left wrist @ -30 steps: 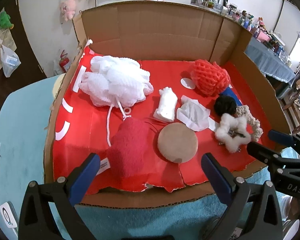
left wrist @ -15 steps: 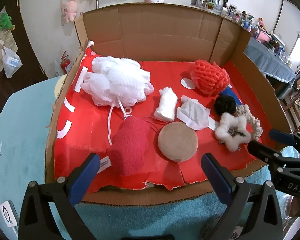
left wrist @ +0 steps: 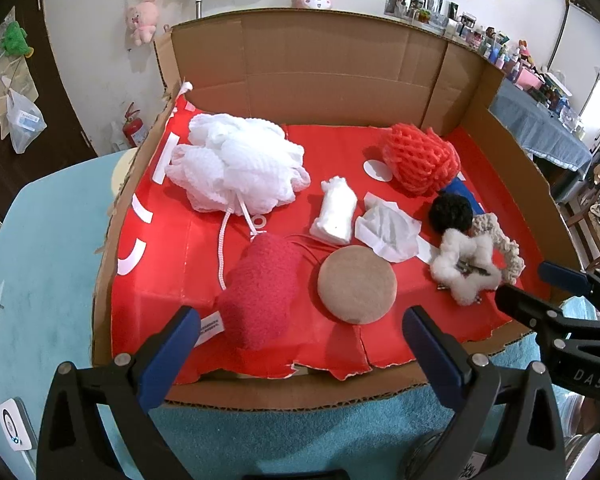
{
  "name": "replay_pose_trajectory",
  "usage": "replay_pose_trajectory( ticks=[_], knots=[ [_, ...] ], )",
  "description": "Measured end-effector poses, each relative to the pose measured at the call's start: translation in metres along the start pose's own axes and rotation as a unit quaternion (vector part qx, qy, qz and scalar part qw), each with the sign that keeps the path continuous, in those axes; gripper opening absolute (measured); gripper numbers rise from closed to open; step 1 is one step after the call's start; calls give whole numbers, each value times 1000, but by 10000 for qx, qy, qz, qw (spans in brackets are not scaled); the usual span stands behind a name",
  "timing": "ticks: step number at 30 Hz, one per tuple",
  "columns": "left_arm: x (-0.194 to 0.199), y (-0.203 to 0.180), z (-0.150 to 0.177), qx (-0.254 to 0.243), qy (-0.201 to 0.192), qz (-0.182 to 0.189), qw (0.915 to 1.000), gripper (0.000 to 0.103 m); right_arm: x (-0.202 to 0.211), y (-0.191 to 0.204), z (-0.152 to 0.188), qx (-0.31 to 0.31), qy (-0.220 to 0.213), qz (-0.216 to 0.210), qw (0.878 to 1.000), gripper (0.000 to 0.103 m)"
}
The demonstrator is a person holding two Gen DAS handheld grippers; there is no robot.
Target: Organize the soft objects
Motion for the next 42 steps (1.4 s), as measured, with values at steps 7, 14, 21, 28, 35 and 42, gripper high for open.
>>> replay_pose_trajectory(
  ticks=[7, 14, 21, 28, 35, 42],
  knots=[
    [0, 1, -1, 17, -4, 9, 10000, 103, 1, 0, 0, 7, -4, 17, 10000, 77],
    [0, 1, -1, 12, -6, 10, 10000, 103, 1, 0, 0, 7, -4, 14, 10000, 77],
    [0, 0, -1, 4, -4, 6, 10000, 103, 1, 0, 0, -9, -15, 6, 10000, 77],
    [0, -1, -1, -40, -12, -12, 10000, 103, 1, 0, 0, -16, -21, -1, 10000, 77],
    [-1, 0, -1, 4, -10, 7, 10000, 103, 1, 0, 0, -10, -19, -7, 10000, 77],
    [-1, 0, -1, -17, -3, 1, 10000, 103, 1, 0, 0, -7, -22, -2, 10000, 77]
  ],
)
Point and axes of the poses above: each gripper's, at about its wrist camera, not at the fingertips, and x roughly against the way its jaws point, y to its left, z to its underside, the point moved 5 cm from there along -x, roughly the way its jaws point, and after that the axes turned 3 degrees about -y, right-handed, at the moved point
